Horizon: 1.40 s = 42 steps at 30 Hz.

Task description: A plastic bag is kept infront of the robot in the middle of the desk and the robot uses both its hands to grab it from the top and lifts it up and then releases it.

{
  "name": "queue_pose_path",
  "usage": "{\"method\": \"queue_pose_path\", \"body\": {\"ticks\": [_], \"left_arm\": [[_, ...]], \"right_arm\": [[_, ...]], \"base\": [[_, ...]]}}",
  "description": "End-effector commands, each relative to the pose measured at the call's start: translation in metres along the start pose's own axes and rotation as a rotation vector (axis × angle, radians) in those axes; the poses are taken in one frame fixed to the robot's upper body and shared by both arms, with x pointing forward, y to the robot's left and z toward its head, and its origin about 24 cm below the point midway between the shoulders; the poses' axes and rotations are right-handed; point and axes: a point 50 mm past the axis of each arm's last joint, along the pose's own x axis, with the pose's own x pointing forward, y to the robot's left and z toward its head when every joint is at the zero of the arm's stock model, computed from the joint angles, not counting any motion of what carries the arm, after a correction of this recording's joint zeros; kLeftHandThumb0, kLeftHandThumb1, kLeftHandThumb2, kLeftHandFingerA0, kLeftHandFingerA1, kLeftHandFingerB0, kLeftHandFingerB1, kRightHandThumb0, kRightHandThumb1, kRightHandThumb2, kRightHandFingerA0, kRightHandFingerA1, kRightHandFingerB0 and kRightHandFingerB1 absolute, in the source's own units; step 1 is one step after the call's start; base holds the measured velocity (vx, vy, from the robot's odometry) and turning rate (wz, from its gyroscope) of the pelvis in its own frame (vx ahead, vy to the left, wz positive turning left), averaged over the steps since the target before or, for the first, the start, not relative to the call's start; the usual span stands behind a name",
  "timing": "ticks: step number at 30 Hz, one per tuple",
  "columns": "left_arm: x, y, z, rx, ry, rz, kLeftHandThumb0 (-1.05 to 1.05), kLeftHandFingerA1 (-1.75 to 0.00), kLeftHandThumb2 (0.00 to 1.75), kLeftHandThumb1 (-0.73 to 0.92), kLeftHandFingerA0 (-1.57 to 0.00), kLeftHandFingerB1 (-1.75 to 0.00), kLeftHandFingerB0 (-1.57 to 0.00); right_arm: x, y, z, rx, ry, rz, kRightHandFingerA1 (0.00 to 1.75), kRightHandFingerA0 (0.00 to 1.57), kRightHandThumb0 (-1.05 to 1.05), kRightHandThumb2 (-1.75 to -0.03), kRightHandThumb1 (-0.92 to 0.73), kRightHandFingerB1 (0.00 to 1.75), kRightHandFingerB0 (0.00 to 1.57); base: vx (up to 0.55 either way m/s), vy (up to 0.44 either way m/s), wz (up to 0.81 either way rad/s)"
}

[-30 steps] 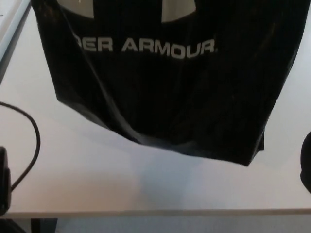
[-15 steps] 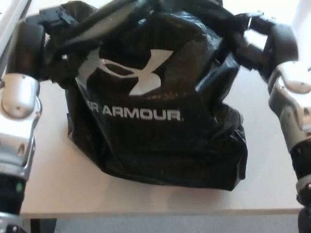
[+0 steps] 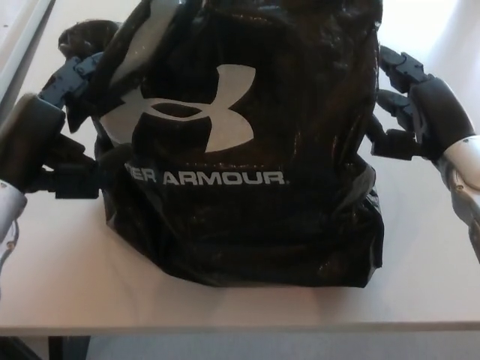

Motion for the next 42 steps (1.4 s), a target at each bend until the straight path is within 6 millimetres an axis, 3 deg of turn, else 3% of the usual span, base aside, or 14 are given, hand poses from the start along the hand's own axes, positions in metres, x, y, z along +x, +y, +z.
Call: {"method": "queue_pose_path", "body": {"ticks": [1,4,8,9,13,14,15,17,21,23,27,31,38,42], "left_arm": [[-0.012,0.004,-0.001,0.022,0.009,-0.048,-0.91,-0.2,1.02,0.63,0.0,-0.27,-0.13],[-0.02,0.007,0.0,0.025,0.002,-0.042,-0.9,-0.15,1.03,0.66,-0.11,-0.29,-0.11],[-0.033,0.013,0.003,0.032,0.003,-0.035,-0.96,-0.07,1.05,0.72,-0.08,-0.2,-0.09],[-0.038,0.017,0.004,0.031,-0.004,-0.032,-0.86,-0.19,1.08,0.67,0.0,-0.21,-0.04],[-0.046,0.022,0.005,0.009,-0.013,-0.034,-0.89,-0.16,1.06,0.69,-0.02,-0.18,-0.04],[-0.05,0.027,0.004,0.03,-0.01,-0.017,-0.92,-0.16,1.06,0.71,-0.08,-0.16,-0.08],[-0.053,0.027,0.004,0.027,-0.01,-0.011,-0.91,-0.16,1.06,0.7,-0.08,-0.18,-0.08],[-0.054,0.03,0.003,0.034,-0.013,0.013,-0.89,-0.13,1.07,0.7,-0.01,-0.17,-0.01],[-0.056,0.045,0.005,0.16,-0.021,0.073,-0.91,-0.28,1.06,0.7,-0.1,-0.19,-0.08],[-0.055,0.053,0.004,0.137,-0.039,0.114,-0.94,-0.14,1.05,0.7,-0.07,-0.16,-0.09],[-0.054,0.062,0.005,0.17,-0.056,0.16,-0.82,-0.16,1.05,0.65,0.0,-0.19,0.0],[-0.054,0.075,0.008,0.154,-0.063,0.225,-1.04,-0.01,1.04,0.74,0.0,-0.06,-0.06],[-0.059,0.098,0.008,0.21,-0.098,0.398,-1.05,-0.01,1.06,0.75,0.0,-0.07,0.0],[-0.071,0.098,0.007,0.201,-0.124,0.428,-1.05,-0.03,1.06,0.73,0.0,-0.12,0.0]], "right_arm": [[-0.01,-0.006,-0.002,-0.054,0.042,0.064,0.08,0.0,-1.01,-0.98,-0.65,0.0,0.0],[-0.017,-0.01,0.002,-0.048,-0.002,0.073,0.06,0.0,-1.05,-0.99,-0.66,0.0,0.0],[-0.033,-0.013,0.012,-0.074,-0.063,0.074,0.1,0.0,-1.05,-1.01,-0.67,0.0,0.0],[-0.042,-0.014,0.015,-0.074,-0.089,0.091,0.11,0.0,-1.05,-1.01,-0.66,0.0,0.0],[-0.055,-0.014,0.019,-0.048,-0.116,0.112,0.09,0.0,-1.05,-1.0,-0.65,0.0,0.0],[-0.063,-0.013,0.019,-0.058,-0.149,0.126,0.14,0.0,-0.84,-0.63,-0.72,0.0,0.0],[-0.072,-0.012,0.019,-0.06,-0.137,0.126,0.18,0.0,-0.95,-0.96,-0.6,0.0,0.0],[-0.079,-0.012,0.019,-0.06,-0.139,0.127,0.15,0.0,-1.03,-1.0,-0.62,0.0,0.0],[-0.1,-0.011,0.018,-0.091,-0.184,0.11,0.25,0.05,-0.99,-0.98,-0.62,0.0,0.0],[-0.106,-0.012,0.017,-0.096,-0.186,0.125,0.27,0.03,-0.93,-0.94,-0.58,0.0,0.0],[-0.115,-0.012,0.012,-0.094,-0.175,0.132,0.29,0.03,-0.91,-0.93,-0.57,0.0,0.0],[-0.123,-0.012,0.009,-0.09,-0.179,0.132,0.25,0.09,-1.01,-0.99,-0.63,0.0,0.0],[-0.144,-0.017,-0.005,-0.025,-0.125,0.116,0.2,0.0,-1.03,-1.01,-0.63,0.0,0.0],[-0.162,-0.016,-0.011,-0.022,-0.149,0.074,0.31,0.01,-0.94,-0.99,-0.59,0.03,0.0]], "base": [[0.0,0.0,0.0],[0.0,0.0,0.0],[0.0,0.0,0.0],[0.0,0.0,0.0],[0.0,0.0,0.0],[0.0,0.0,0.0],[0.0,0.0,0.0],[0.0,0.0,0.0],[0.0,0.0,0.0],[0.0,0.0,0.0],[0.0,0.0,0.0],[0.0,0.0,0.0],[0.0,0.0,0.0],[0.0,0.0,0.0]]}}
